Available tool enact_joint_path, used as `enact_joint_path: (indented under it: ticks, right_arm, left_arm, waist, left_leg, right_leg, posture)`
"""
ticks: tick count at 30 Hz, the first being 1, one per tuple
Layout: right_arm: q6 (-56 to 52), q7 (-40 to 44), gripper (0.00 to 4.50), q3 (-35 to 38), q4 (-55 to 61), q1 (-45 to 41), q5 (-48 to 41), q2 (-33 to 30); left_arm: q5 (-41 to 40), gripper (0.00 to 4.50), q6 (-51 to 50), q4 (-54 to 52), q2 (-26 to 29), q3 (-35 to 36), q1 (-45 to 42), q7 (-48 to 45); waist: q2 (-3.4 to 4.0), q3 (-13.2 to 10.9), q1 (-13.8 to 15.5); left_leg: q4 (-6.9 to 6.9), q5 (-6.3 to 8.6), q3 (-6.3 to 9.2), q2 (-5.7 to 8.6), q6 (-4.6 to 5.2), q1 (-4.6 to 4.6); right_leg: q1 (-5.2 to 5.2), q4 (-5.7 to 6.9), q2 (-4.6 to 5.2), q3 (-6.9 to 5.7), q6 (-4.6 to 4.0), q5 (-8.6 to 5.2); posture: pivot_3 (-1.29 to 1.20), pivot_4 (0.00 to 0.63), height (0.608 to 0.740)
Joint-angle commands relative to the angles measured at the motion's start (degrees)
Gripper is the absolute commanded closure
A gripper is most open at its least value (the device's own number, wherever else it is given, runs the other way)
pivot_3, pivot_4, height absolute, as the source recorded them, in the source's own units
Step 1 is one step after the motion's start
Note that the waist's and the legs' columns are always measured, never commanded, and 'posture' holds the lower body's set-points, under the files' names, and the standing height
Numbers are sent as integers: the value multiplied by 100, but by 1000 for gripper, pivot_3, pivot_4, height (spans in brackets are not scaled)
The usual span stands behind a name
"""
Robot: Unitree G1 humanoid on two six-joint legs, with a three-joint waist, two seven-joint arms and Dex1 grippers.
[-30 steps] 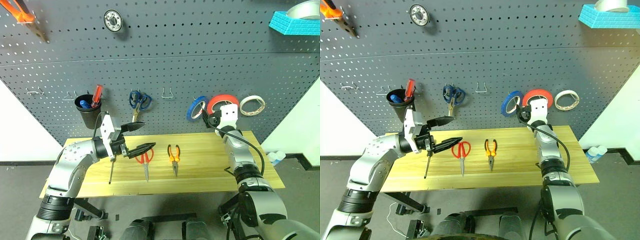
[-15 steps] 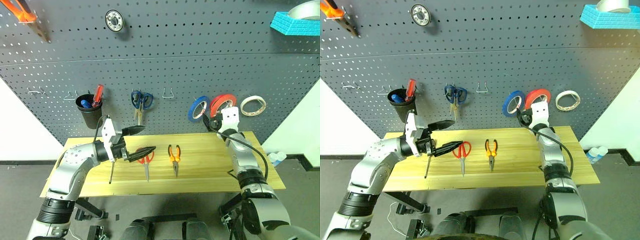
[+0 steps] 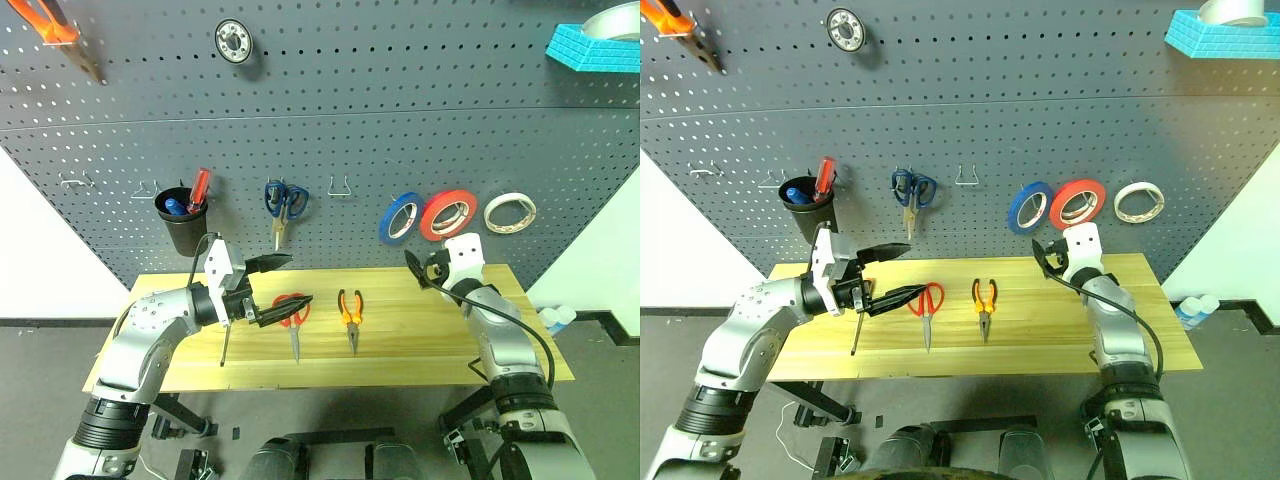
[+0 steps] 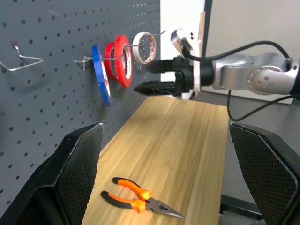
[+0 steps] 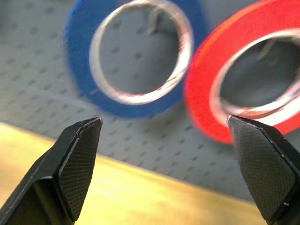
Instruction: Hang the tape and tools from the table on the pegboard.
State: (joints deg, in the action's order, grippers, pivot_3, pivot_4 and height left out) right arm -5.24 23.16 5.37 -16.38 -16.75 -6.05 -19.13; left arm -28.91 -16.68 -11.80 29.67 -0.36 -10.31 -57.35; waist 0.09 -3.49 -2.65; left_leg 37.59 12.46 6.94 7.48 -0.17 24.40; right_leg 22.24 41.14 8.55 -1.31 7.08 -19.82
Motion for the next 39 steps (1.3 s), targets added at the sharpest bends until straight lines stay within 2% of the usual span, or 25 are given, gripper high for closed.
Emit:
enact_joint_path:
  ticks: [1,8,17,26,39]
  right_arm:
    - [-442,343,32,-150,835,142,-238,-73]
    - [-1424,534,32,-452,1976,643,-387,-46]
    - [-2479,-258,32,-934,2999,1055,-201,511]
    - [-2899,-448,32,-1090,3266,1235,-89,445]
    - [-3444,-1020,32,-1261,3211,1020,278,568]
  left_arm:
    - [-13,0,62,-157,149,125,88,-40]
    - [-31,0,-30,-337,409,229,578,57]
    - [-222,0,-404,-1057,519,438,1431,435]
    - [-583,0,-817,-2012,537,827,2182,937]
    - [-1322,0,-1423,-3119,811,1563,2757,1448]
  waist:
    - [0,0,18]
    - [0,0,34]
    - [-3,2,43]
    - [-33,-127,168]
    - [-63,-592,163]
  left_leg:
    - [0,0,0,0,0,0]
    - [-4,3,0,0,1,2]
    - [-20,3,0,-2,0,2]
    - [-27,5,-4,-8,-1,2]
    - [-49,11,-15,-18,14,37]
  right_leg:
    - [1,0,0,0,0,0]
    - [3,-4,1,0,-2,-2]
    - [10,-7,3,2,-18,-11]
    - [10,-15,6,3,-51,-34]
    - [40,-55,5,3,-57,-40]
  posture:
    - [-13,0,681]
    - [-21,0,681]
    - [-23,2,681]
    - [-24,106,681]
    - [-29,219,681]
